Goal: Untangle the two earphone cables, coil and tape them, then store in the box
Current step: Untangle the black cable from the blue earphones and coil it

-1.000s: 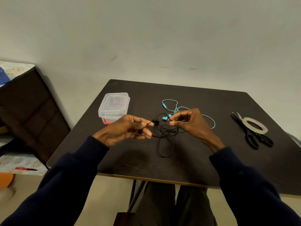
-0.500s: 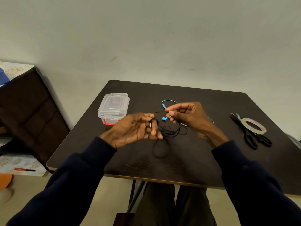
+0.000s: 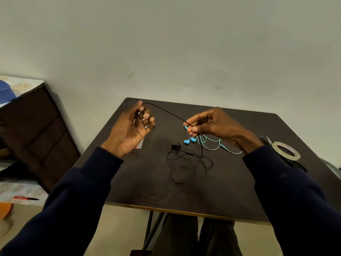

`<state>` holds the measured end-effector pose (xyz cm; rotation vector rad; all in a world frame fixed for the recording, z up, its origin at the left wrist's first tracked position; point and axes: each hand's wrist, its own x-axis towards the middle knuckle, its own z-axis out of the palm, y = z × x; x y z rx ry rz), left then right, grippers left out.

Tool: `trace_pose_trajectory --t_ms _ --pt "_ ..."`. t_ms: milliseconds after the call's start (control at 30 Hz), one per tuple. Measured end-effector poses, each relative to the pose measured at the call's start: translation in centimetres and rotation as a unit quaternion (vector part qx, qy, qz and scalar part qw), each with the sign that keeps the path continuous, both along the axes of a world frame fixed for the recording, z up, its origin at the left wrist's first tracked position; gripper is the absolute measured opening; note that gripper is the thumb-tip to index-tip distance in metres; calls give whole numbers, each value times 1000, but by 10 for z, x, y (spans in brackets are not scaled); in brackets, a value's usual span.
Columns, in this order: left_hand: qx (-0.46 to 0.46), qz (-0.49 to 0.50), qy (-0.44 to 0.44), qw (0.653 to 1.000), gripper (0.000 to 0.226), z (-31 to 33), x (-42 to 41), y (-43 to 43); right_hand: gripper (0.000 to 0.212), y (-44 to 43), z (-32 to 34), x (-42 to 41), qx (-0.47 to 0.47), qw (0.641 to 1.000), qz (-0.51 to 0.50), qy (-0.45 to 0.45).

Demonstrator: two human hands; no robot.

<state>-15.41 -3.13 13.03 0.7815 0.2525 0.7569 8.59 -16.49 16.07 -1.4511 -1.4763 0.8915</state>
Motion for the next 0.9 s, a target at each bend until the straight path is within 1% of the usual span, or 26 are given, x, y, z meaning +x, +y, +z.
trace_pose_trajectory --t_ms 67,167,233,367,433,533,600,667,700,767,800,900 --pt "22 -15 19 999 26 3 -5 1 22 5 6 -1 16 1000 -9 3" --pt "85 -84 70 990 18 -2 -8 -3 18 11 8 -6 37 998 -43 38" --pt "101 -132 95 981 17 -11 -9 -8 19 13 5 -12 49 995 -66 56" --pt "82 -218 66 970 10 -27 -1 -19 22 19 0 -23 55 988 -104 104" --pt "57 -223 61 971 8 -34 5 -23 20 22 -4 -25 51 990 -106 73" --pt "21 -203 67 977 21 -44 10 -31 16 21 -20 -25 41 991 -125 2" --pt "-2 -197 59 979 26 -48 11 -36 15 18 -32 -24 43 989 -139 -8" --pt "-14 -198 50 979 21 -51 12 -37 16 16 -40 -24 43 987 -152 -4" --pt "-14 -198 46 979 19 -50 12 -37 16 16 -42 -24 44 986 -159 -4" --pt "-5 -190 46 981 23 -47 14 -37 16 17 -45 -24 48 985 -166 -6" --pt "6 -182 49 982 26 -45 15 -37 15 18 -47 -24 49 985 -167 -7" --pt "58 -172 36 983 25 -34 17 -41 14 20 -48 -23 61 985 -158 -3"
